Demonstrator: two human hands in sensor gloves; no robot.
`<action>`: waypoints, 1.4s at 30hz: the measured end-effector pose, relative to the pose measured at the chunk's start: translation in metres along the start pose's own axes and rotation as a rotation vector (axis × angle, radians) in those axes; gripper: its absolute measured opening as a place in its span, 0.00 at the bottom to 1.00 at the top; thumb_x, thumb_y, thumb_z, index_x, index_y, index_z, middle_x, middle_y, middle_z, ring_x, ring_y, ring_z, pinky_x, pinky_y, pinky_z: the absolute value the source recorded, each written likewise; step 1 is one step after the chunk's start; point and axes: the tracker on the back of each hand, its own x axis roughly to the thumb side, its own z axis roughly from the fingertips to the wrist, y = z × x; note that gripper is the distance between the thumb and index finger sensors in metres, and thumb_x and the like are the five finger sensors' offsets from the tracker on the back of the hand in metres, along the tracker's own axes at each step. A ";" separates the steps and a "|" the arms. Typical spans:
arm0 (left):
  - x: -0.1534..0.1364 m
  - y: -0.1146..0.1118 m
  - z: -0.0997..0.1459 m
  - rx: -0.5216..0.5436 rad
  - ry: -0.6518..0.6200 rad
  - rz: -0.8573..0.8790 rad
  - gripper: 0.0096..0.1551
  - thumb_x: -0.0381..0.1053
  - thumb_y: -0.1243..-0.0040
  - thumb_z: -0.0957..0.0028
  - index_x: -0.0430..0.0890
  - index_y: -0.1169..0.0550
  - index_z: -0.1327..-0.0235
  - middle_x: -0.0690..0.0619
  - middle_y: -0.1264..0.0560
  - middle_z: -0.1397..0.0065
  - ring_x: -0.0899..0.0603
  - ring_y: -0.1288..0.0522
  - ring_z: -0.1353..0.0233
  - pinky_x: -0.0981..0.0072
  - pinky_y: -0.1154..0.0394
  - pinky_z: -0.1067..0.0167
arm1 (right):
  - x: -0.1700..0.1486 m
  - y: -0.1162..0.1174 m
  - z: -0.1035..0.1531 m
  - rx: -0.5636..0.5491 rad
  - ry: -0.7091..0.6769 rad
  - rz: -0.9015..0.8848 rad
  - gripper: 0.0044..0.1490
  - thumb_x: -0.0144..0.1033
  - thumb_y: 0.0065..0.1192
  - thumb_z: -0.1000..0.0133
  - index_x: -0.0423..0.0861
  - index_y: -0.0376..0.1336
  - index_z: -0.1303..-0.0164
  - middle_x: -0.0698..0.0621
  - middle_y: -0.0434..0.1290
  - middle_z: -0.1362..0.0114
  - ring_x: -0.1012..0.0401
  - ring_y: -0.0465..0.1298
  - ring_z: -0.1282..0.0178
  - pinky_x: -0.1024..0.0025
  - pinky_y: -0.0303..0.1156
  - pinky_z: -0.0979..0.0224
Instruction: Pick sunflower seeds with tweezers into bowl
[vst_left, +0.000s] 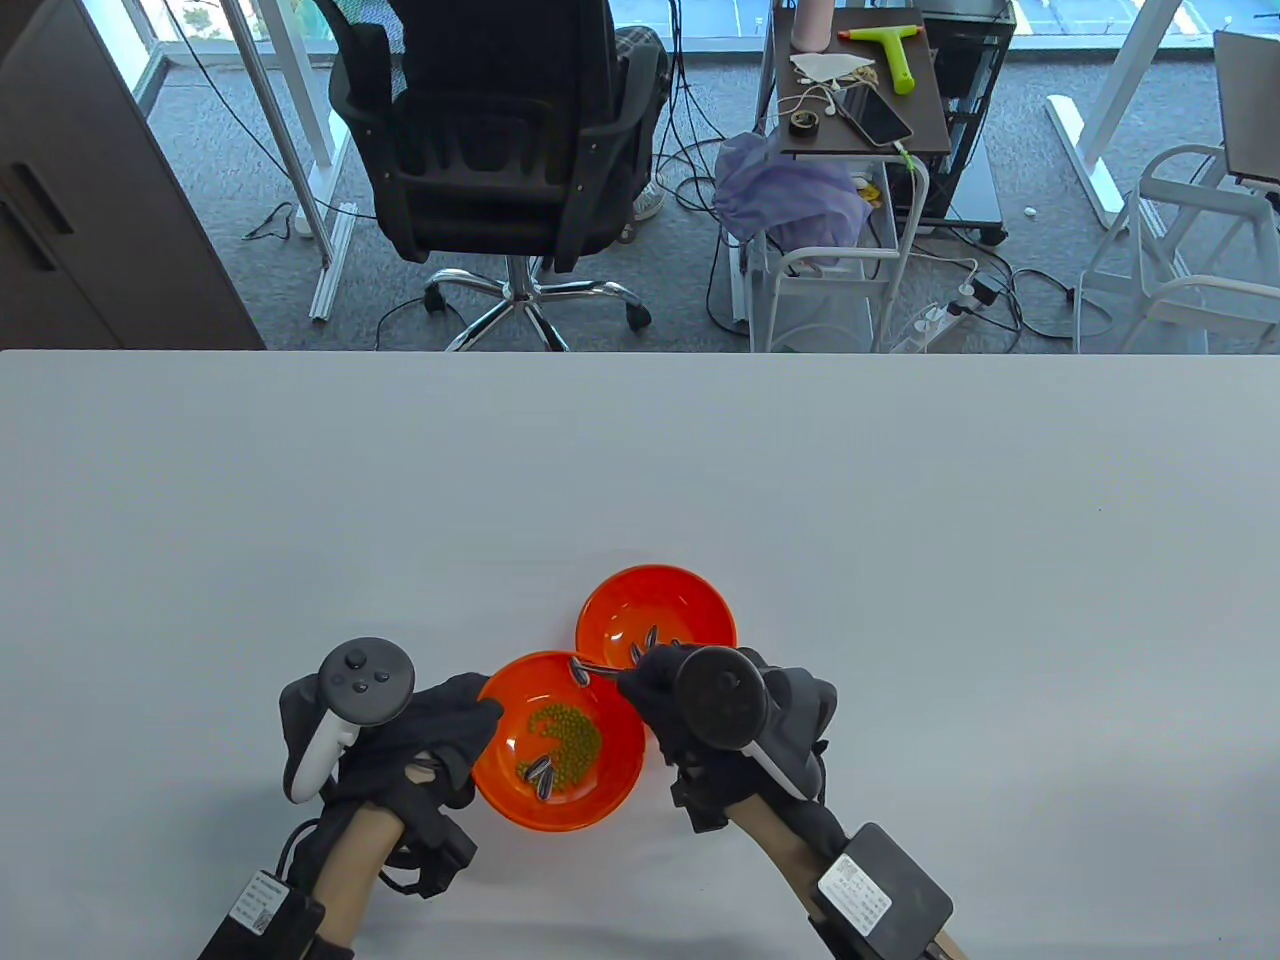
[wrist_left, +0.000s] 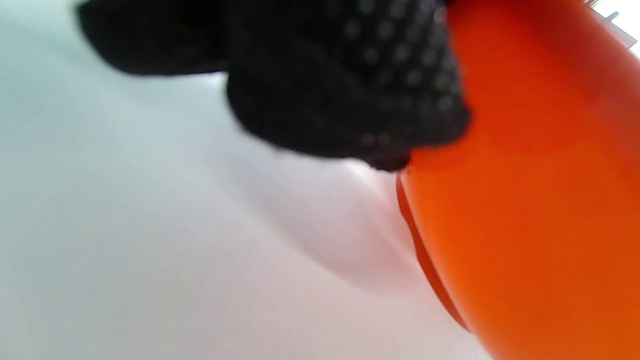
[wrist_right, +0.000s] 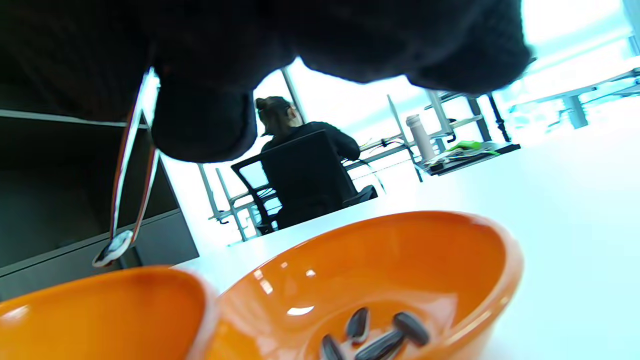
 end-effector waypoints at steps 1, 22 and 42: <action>0.000 0.000 0.000 0.001 0.001 0.001 0.27 0.56 0.39 0.49 0.45 0.19 0.41 0.49 0.11 0.68 0.52 0.14 0.81 0.60 0.14 0.72 | -0.005 -0.001 -0.002 -0.003 0.018 0.002 0.20 0.55 0.77 0.64 0.53 0.86 0.77 0.66 0.80 0.79 0.64 0.80 0.82 0.64 0.83 0.56; -0.001 0.002 0.000 0.000 0.001 0.005 0.27 0.56 0.40 0.49 0.45 0.19 0.41 0.49 0.11 0.68 0.52 0.14 0.80 0.60 0.14 0.72 | -0.051 0.019 -0.020 0.014 0.154 0.217 0.21 0.55 0.76 0.64 0.53 0.86 0.77 0.66 0.80 0.79 0.64 0.80 0.82 0.65 0.83 0.55; -0.002 0.002 -0.001 0.004 -0.002 0.007 0.27 0.56 0.40 0.49 0.45 0.19 0.41 0.49 0.11 0.68 0.52 0.14 0.80 0.60 0.14 0.72 | -0.035 -0.002 -0.015 0.061 0.080 0.005 0.23 0.59 0.73 0.63 0.55 0.86 0.73 0.67 0.80 0.76 0.64 0.81 0.79 0.64 0.82 0.53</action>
